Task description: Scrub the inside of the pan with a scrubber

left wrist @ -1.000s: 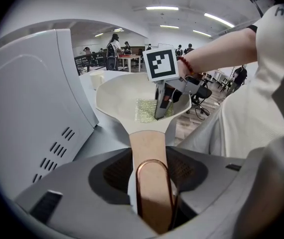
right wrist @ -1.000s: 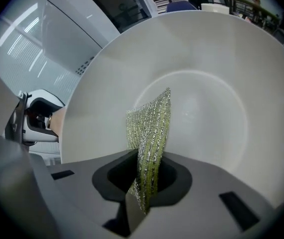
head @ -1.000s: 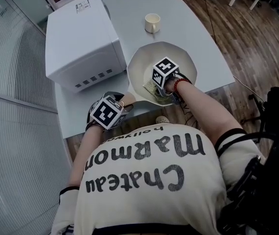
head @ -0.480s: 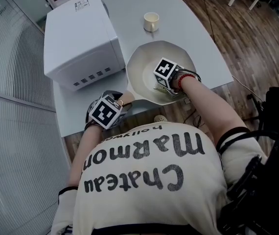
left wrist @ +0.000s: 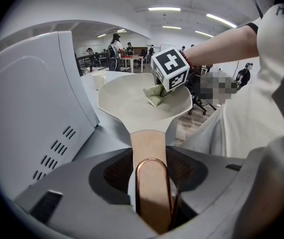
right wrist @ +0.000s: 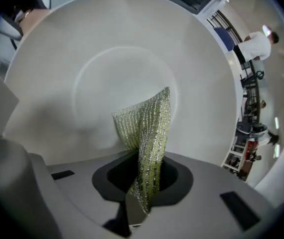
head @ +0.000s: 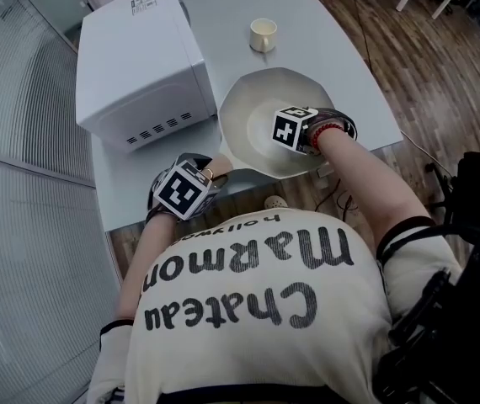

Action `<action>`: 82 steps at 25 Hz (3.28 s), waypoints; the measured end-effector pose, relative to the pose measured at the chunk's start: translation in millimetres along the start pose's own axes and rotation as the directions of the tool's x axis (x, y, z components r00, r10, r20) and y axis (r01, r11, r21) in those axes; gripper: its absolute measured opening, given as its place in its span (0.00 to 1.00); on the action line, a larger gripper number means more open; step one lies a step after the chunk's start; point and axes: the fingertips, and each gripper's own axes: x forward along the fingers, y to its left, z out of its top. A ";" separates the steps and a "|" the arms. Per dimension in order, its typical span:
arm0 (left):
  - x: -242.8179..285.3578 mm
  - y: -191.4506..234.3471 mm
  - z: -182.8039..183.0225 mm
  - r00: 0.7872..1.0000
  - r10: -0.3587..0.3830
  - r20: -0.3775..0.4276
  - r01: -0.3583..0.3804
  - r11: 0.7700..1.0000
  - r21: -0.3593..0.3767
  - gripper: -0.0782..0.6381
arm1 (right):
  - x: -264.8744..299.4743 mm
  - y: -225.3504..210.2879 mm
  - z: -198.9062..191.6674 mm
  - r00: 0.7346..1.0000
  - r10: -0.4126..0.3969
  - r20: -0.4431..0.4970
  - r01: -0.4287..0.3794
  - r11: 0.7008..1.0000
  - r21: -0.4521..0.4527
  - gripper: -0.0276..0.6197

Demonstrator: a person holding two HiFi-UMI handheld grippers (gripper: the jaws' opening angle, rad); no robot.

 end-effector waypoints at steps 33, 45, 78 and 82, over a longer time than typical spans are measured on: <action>-2.8 5.4 1.4 0.999 -0.007 0.048 0.006 1.000 0.019 0.37 | -152.7 81.1 100.1 0.264 0.675 0.689 -0.959 0.109 0.261 0.12; -3.1 3.7 6.3 0.999 0.006 0.050 -0.007 1.000 0.023 0.36 | -126.3 111.7 100.2 0.252 0.783 0.568 -0.919 0.009 0.395 0.12; -5.8 5.8 10.1 0.999 -0.026 0.047 0.028 0.999 -0.045 0.36 | -38.4 43.3 -43.6 0.848 0.486 -0.211 -0.410 0.855 0.318 0.12; -5.4 4.4 13.1 0.998 -0.030 0.049 0.032 0.998 -0.049 0.36 | -36.6 23.6 -55.1 0.863 0.428 -0.267 -0.356 0.892 0.281 0.12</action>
